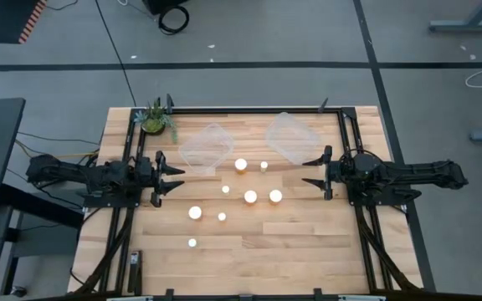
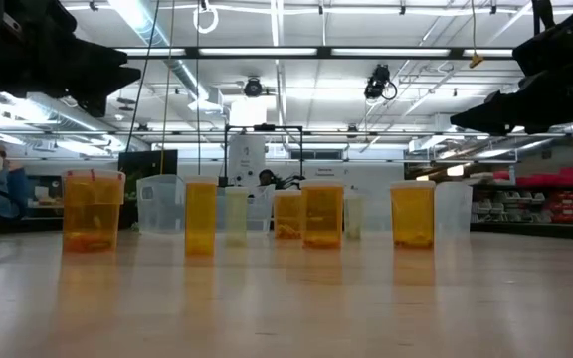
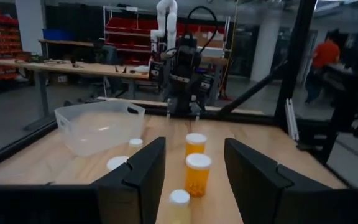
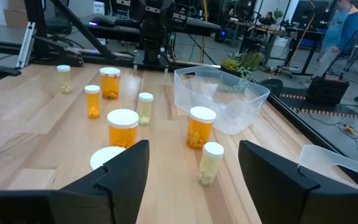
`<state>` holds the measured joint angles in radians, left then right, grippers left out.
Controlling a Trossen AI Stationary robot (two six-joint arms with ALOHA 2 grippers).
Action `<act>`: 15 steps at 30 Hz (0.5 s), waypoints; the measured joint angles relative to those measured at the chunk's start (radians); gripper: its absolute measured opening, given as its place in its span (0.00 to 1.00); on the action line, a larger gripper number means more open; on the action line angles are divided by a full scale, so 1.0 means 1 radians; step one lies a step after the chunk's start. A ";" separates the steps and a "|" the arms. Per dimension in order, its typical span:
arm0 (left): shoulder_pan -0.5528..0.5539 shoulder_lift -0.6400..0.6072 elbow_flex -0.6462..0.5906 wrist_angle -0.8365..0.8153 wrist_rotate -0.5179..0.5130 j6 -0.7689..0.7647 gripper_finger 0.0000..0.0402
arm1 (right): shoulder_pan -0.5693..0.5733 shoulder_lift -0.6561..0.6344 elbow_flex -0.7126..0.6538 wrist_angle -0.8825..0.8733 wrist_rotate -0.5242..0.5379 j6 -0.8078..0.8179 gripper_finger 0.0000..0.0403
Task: Pick and place medicine bottles into bin by pill shape (circle, oval)
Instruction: Put the middle small yellow pill bottle into the left transparent bin
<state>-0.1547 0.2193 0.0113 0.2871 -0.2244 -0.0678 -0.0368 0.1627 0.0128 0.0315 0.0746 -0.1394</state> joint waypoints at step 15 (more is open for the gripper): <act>0.000 0.101 0.000 0.001 -0.063 0.032 0.43 | 0.000 0.000 0.000 0.000 0.000 0.000 0.63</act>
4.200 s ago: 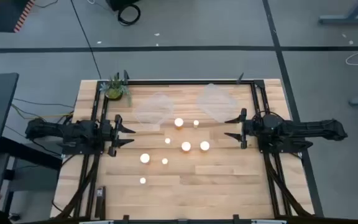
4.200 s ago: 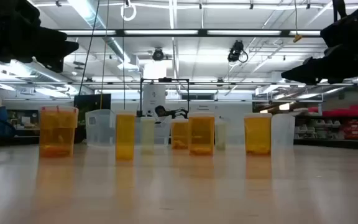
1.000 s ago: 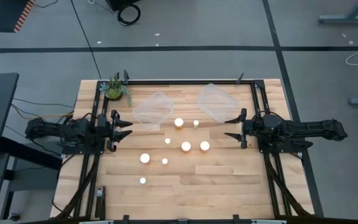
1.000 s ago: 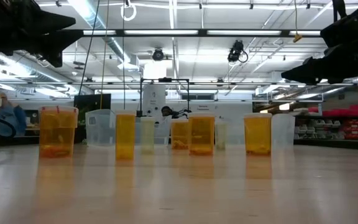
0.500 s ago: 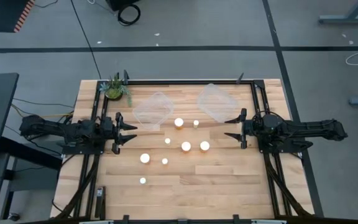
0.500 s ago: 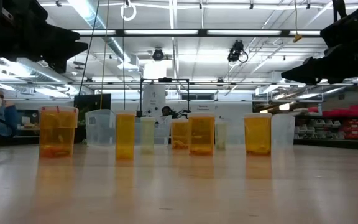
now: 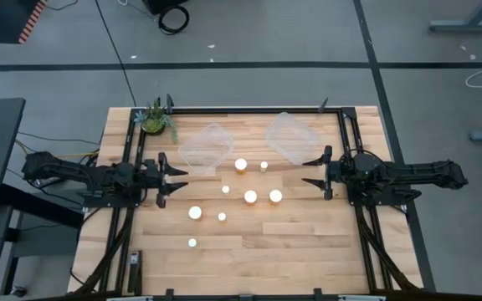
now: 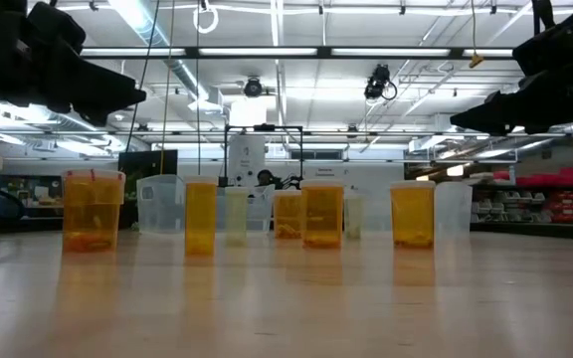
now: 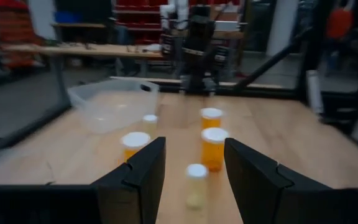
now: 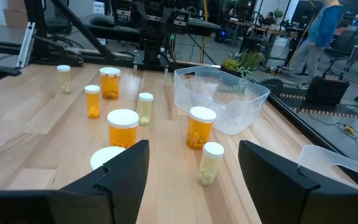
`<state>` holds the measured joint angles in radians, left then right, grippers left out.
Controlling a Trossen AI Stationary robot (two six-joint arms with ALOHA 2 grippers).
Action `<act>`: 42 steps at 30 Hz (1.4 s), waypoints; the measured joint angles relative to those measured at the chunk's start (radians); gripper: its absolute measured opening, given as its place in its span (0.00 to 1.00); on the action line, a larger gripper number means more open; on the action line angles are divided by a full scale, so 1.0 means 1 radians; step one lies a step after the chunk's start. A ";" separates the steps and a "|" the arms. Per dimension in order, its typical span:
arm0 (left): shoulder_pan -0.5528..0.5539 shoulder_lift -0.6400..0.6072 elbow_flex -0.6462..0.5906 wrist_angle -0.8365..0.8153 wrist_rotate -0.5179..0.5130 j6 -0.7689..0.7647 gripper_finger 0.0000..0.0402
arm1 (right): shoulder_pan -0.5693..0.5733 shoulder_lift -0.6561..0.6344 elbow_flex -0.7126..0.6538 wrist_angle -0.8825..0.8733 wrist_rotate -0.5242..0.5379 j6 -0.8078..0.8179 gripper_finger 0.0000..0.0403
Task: Pick and place medicine bottles into bin by pill shape (circle, oval)
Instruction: Put the middle small yellow pill bottle into the left transparent bin
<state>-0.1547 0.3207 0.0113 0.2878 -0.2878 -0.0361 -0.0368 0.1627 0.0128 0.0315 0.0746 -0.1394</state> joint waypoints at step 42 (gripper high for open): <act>0.000 0.000 0.000 0.007 0.041 -0.085 0.43 | 0.000 0.000 0.000 0.000 0.000 0.000 0.63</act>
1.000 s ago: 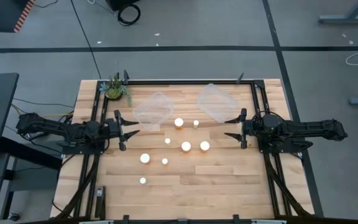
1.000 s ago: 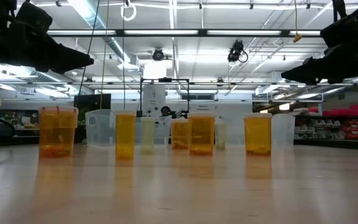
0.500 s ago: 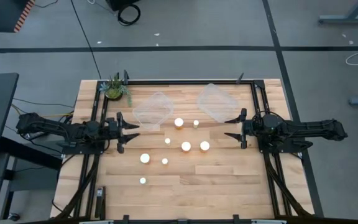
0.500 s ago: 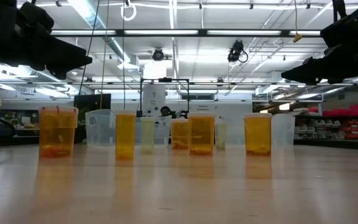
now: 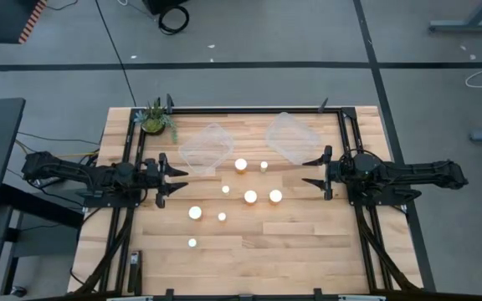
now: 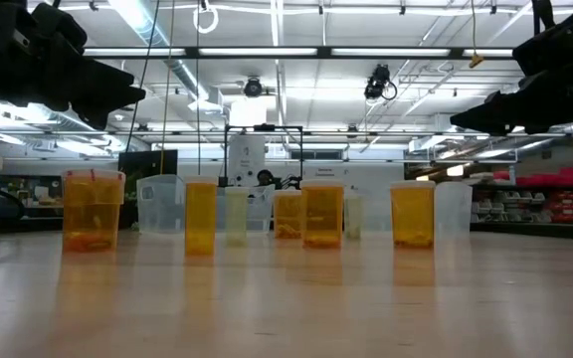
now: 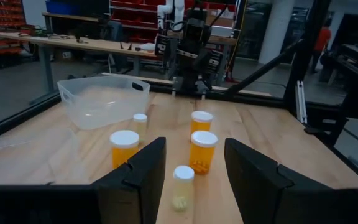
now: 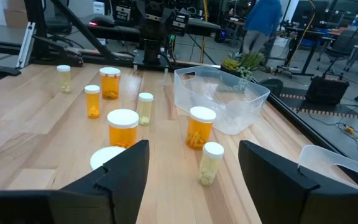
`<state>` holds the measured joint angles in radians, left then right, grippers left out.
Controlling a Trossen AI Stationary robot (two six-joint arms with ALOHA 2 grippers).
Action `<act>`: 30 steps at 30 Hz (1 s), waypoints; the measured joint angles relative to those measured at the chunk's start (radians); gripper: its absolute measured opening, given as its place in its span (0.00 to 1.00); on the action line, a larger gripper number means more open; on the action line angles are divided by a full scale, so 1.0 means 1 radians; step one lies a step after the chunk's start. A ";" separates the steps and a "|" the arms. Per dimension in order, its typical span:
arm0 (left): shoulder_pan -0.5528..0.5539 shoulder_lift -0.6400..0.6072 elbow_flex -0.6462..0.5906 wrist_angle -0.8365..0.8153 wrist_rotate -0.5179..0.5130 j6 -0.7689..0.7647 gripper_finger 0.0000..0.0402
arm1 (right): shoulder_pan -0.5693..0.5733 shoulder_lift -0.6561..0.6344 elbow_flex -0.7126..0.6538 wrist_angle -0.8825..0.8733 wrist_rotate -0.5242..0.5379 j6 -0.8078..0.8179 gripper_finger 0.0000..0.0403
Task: Pick and place medicine bottles into bin by pill shape (circle, oval)
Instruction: Put the middle small yellow pill bottle into the left transparent bin
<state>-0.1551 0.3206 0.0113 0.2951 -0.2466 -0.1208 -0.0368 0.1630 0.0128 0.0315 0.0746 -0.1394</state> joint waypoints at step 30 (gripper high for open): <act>0.000 0.001 -0.002 -0.091 -0.003 -0.027 0.43 | 0.000 0.000 0.000 0.000 0.000 0.000 0.63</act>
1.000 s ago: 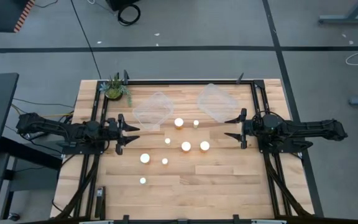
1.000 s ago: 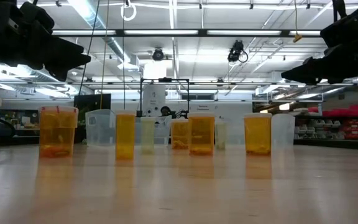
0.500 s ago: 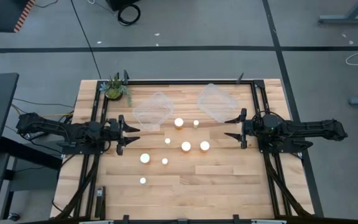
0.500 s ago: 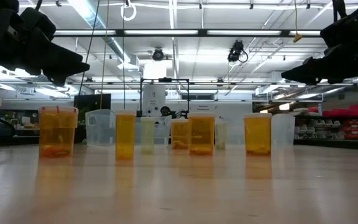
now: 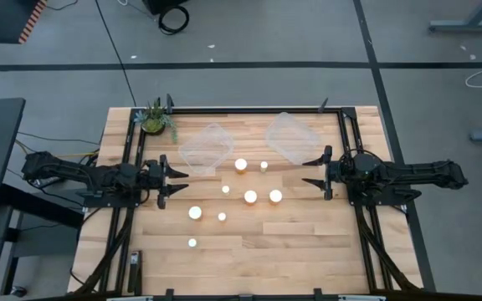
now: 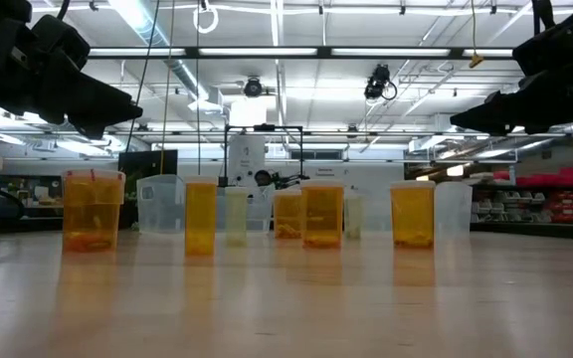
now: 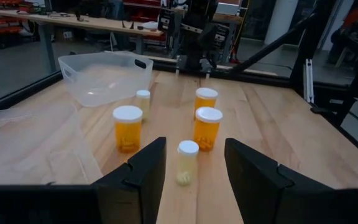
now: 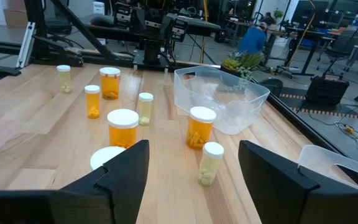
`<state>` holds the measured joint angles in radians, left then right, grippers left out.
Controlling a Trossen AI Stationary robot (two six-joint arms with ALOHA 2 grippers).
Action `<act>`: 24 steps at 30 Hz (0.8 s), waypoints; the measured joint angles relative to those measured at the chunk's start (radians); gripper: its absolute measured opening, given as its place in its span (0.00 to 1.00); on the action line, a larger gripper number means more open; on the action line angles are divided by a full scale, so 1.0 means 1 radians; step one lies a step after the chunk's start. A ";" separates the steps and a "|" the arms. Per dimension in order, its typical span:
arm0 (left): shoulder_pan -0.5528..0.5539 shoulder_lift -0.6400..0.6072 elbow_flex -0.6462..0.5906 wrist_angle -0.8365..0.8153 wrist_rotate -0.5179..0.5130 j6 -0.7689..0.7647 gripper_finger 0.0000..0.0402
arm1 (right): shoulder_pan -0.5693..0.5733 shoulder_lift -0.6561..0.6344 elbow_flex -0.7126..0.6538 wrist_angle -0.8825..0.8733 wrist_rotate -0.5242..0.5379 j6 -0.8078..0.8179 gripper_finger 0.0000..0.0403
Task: Pick and place medicine bottles into bin by pill shape (circle, oval)
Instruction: Put the middle small yellow pill bottle into the left transparent bin
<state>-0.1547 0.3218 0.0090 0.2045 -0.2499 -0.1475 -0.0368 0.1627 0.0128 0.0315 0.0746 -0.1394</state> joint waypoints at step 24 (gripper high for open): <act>0.001 0.176 0.178 0.004 -0.027 0.112 0.43 | 0.000 0.000 0.000 0.000 0.000 0.000 0.63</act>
<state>-0.1535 0.4981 0.1873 0.2085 -0.2764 -0.0352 -0.0368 0.1628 0.0128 0.0315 0.0746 -0.1394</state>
